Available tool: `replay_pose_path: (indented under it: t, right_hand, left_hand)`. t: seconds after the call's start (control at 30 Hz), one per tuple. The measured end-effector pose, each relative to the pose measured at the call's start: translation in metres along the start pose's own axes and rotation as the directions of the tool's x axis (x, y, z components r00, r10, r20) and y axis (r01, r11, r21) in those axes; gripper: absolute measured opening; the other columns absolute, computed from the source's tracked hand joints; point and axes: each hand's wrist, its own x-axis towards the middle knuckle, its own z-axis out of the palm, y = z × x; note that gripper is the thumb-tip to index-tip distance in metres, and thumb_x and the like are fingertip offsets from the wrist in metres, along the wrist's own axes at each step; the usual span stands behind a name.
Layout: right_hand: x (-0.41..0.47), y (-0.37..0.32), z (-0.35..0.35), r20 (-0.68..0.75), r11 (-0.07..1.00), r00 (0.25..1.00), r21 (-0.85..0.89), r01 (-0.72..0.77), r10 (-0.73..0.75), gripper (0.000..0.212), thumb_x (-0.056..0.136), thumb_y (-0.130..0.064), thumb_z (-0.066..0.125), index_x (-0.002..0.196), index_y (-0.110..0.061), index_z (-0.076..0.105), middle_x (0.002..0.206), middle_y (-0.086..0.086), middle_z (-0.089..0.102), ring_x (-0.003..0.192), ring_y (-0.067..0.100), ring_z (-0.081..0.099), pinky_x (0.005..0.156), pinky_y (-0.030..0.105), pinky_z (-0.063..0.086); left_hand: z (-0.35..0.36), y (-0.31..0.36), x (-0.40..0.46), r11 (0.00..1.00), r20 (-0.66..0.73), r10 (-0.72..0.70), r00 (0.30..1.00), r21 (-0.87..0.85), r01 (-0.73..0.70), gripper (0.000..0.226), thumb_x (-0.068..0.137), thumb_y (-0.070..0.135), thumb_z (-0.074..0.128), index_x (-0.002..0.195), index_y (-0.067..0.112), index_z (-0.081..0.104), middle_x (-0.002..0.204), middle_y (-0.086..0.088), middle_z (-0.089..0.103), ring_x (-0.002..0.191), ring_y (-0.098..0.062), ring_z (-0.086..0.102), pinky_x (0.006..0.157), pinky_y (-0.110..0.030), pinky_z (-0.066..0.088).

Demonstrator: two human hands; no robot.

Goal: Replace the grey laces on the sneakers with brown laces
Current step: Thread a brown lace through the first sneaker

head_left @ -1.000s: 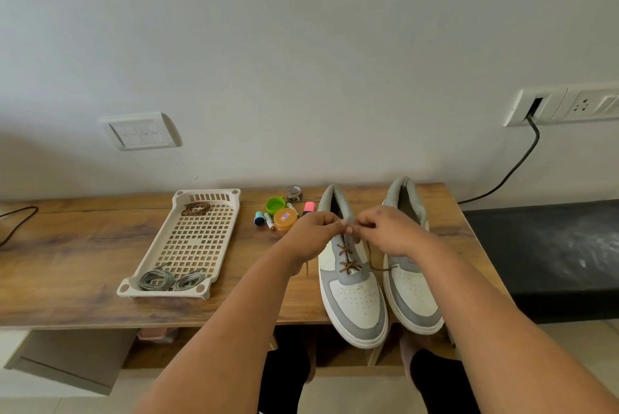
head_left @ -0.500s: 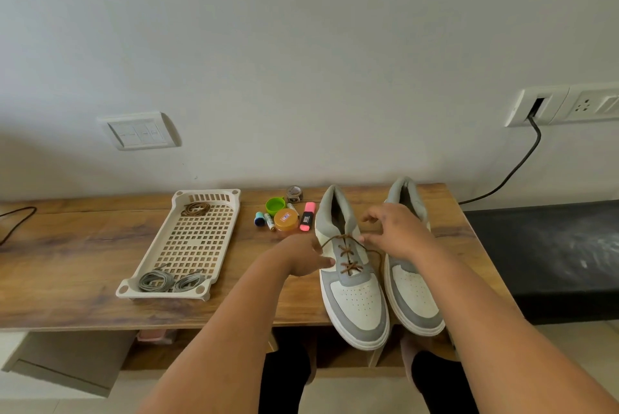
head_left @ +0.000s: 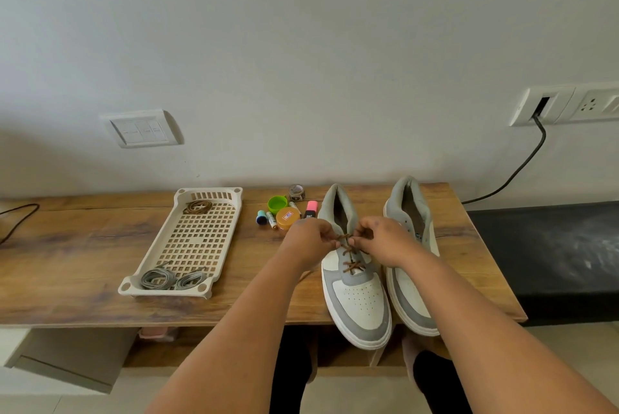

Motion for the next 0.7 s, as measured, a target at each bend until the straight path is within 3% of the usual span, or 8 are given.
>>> replay_pose_path:
  t: [0.2,0.43,0.7]
  right_hand:
    - [0.0013,-0.0025,-0.0055,0.055,0.997,0.998,-0.074,0.018,-0.014,0.01,0.1,-0.025,0.052,0.09,-0.024,0.051,0.086,-0.007,0.06,0.071,0.001,0.049,0.058,0.02,0.034]
    - [0.0001,0.0001,-0.0077,0.034,0.997,0.999,-0.073,0.009,-0.006,0.007,0.1,-0.026,0.053,0.095,-0.022,0.055,0.092,-0.001,0.064,0.085,0.017,0.059,0.075,0.031,0.047]
    - [0.0012,0.0022,-0.005,-0.007,0.998,1.0,-0.057,-0.01,0.01,0.008,0.099,-0.027,0.055,0.094,-0.02,0.055,0.089,-0.003,0.062,0.085,0.015,0.058,0.073,0.029,0.045]
  left_hand:
    - [-0.0064,0.0012,0.0019,0.999,0.009,-0.017,1.0,0.036,0.017,0.014,0.087,0.024,0.074,0.094,0.012,0.072,0.092,0.0,0.067,0.089,-0.015,0.06,0.079,-0.027,0.05]
    - [-0.0069,0.004,0.0035,0.992,0.015,-0.037,0.999,0.12,0.035,0.016,0.088,0.025,0.073,0.097,0.011,0.073,0.102,-0.006,0.069,0.098,-0.02,0.062,0.088,-0.033,0.053]
    - [-0.0076,0.0061,0.0033,0.987,0.013,-0.088,0.996,0.138,0.086,0.012,0.088,0.025,0.072,0.094,0.014,0.071,0.1,-0.005,0.071,0.095,-0.019,0.065,0.085,-0.032,0.056]
